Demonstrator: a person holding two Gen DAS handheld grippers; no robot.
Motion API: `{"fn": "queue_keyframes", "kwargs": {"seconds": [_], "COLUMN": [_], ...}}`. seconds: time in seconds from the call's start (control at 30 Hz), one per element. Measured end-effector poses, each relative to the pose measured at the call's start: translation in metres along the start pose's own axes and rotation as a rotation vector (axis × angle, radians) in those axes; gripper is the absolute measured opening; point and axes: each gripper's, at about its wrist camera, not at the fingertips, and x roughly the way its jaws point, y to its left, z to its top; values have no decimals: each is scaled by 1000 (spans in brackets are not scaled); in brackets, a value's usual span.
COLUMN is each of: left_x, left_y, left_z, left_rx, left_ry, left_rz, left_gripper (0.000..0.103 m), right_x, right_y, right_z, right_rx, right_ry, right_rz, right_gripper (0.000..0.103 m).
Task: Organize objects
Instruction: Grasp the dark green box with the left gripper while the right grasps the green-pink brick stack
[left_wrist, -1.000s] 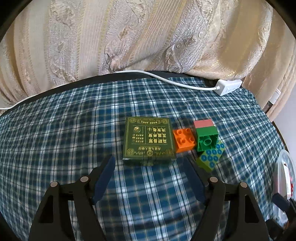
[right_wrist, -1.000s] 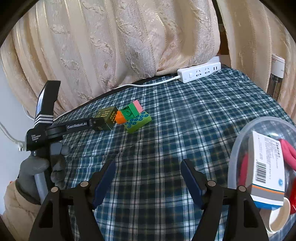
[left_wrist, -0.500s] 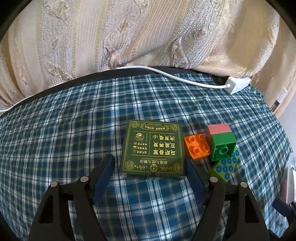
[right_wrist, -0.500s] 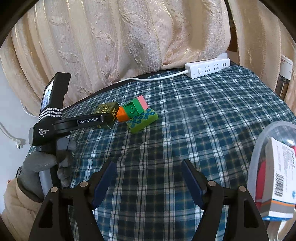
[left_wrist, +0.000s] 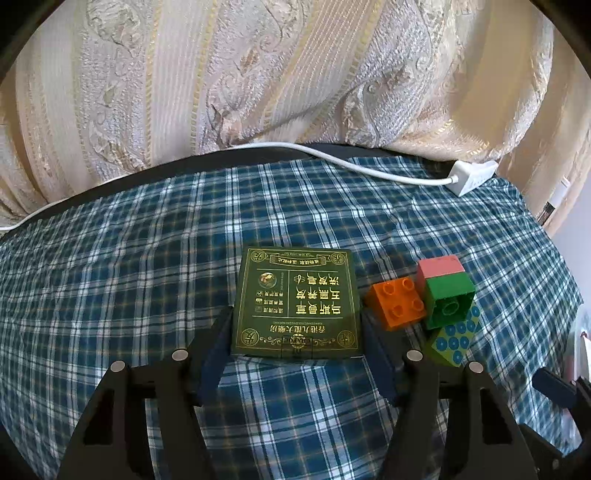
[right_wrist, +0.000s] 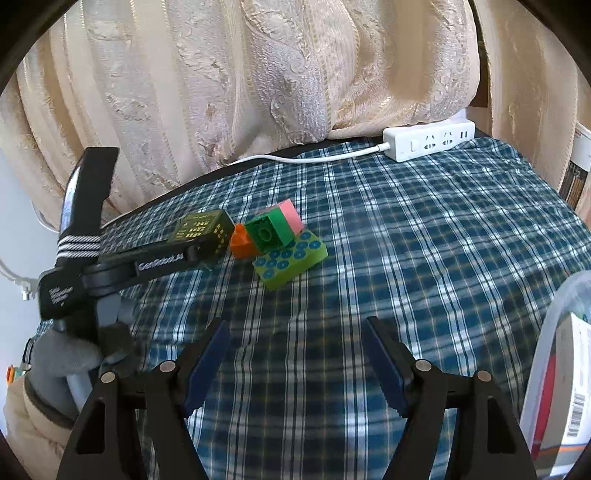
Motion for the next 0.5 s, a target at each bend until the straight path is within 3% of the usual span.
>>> {"fn": "queue_keyframes", "kwargs": {"seconds": [0.5], "left_x": [-27], "left_y": [21], "left_z": [11], "left_rx": [-62], "left_ry": [-68], "left_rz": [39], "left_gripper": [67], "right_x": [38], "right_y": [19], "right_z": [37], "right_rx": [-24], "right_ry": [-24], "right_rz": [-28], "right_gripper": [77]}}
